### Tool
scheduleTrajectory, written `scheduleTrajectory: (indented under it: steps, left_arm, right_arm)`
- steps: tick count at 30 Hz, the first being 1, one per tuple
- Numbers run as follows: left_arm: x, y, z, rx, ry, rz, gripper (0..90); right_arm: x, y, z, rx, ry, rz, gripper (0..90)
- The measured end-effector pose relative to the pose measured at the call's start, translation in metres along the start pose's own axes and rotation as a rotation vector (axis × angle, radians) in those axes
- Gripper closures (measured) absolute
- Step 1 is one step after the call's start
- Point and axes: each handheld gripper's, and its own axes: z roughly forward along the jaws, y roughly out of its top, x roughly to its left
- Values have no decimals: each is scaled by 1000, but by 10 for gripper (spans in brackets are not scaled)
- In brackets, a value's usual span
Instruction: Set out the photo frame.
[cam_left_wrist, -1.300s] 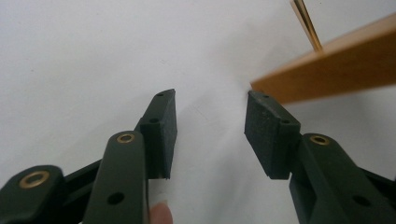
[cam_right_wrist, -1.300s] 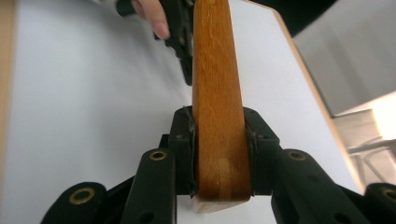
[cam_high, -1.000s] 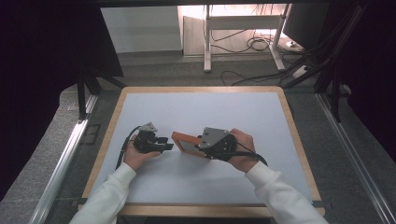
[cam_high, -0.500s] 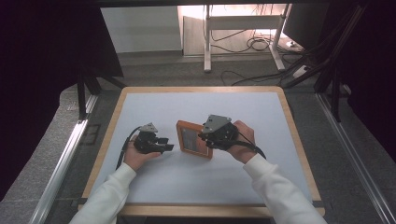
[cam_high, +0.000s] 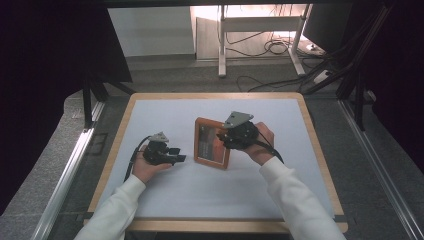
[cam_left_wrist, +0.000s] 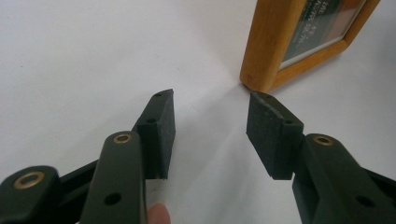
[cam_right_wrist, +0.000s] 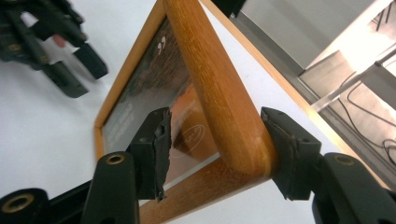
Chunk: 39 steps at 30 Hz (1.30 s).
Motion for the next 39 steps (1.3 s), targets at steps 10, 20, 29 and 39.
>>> scheduleTrajectory:
  steps: [10, 20, 29, 39]
  left_arm:
    - [-1, 0, 2, 0, 2, -1, 509]
    - [-2, 0, 2, -1, 12, 6, 499]
    - [-7, 0, 2, -2, 35, 25, 455]
    - [-10, 1, 3, -15, 34, 20, 440]
  right_arm:
    - [-13, -4, 10, 10, -11, 65, 408]
    - [-10, -6, -5, -30, -48, 105, 278]
    - [-5, -49, -36, -81, -3, 247, 228]
    - [4, -102, -60, -84, 16, 346, 228]
